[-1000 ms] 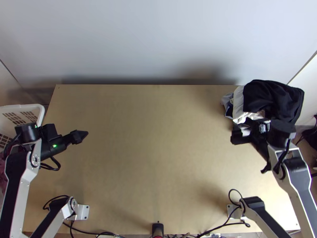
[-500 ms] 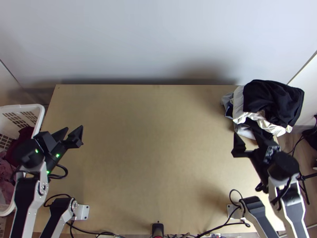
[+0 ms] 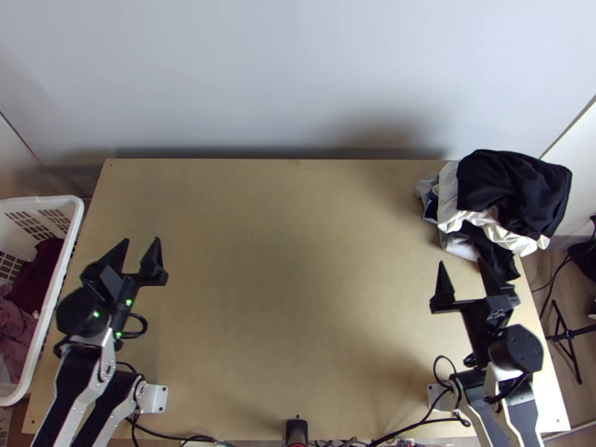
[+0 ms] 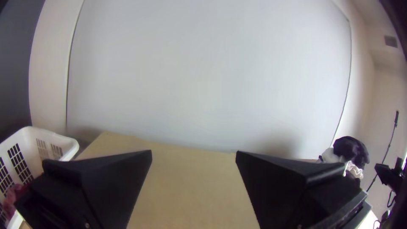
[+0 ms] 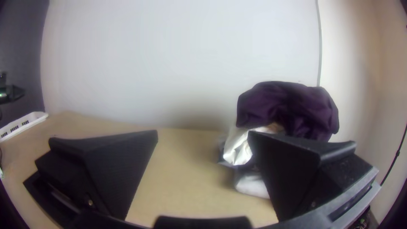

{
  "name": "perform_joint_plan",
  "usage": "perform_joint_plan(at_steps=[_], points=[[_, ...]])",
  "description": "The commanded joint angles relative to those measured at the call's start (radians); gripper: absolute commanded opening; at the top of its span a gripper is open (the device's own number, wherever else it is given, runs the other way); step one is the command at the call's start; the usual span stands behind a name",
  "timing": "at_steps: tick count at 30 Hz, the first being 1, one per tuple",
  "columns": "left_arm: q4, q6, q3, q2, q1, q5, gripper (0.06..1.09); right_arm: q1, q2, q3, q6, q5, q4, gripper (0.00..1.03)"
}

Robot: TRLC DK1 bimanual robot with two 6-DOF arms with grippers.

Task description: Fold the t-shirt

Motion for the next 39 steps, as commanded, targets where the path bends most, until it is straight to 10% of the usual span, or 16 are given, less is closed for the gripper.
perform_joint_plan(at_steps=[1,39], points=[[0.218,0.064,-0.156,0.003,-0.173,-0.175,1.02,0.029,-0.12,-0.133,-0.027,0.0,0.027,0.98],[-0.172,0.029,-0.278,-0.466,-0.164,-0.154,1.04,0.037,-0.123,-0.134,0.03,-0.043,-0.124,0.98]])
